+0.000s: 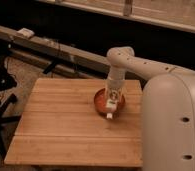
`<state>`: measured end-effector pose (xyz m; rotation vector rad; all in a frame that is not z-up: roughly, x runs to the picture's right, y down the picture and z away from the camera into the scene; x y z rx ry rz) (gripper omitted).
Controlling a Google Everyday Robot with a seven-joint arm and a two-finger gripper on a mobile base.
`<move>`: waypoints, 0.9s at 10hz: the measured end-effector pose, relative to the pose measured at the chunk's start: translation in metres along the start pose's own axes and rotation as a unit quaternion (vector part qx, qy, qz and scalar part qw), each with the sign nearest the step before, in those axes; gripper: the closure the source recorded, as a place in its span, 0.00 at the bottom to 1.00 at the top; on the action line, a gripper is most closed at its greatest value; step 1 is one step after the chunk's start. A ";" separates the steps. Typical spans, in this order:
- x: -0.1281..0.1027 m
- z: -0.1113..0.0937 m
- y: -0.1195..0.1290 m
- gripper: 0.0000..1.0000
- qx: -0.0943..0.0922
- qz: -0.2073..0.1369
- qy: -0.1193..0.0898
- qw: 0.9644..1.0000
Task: Place the bottle in the ceramic bowl
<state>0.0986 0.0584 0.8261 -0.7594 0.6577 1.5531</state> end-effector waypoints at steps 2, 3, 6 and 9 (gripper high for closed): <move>0.000 -0.002 -0.001 0.20 -0.001 0.005 -0.006 1.000; 0.000 -0.002 -0.003 0.20 -0.002 0.007 -0.006 1.000; 0.000 -0.002 -0.001 0.20 -0.002 0.005 -0.006 1.000; 0.000 -0.002 -0.001 0.20 -0.002 0.006 -0.006 1.000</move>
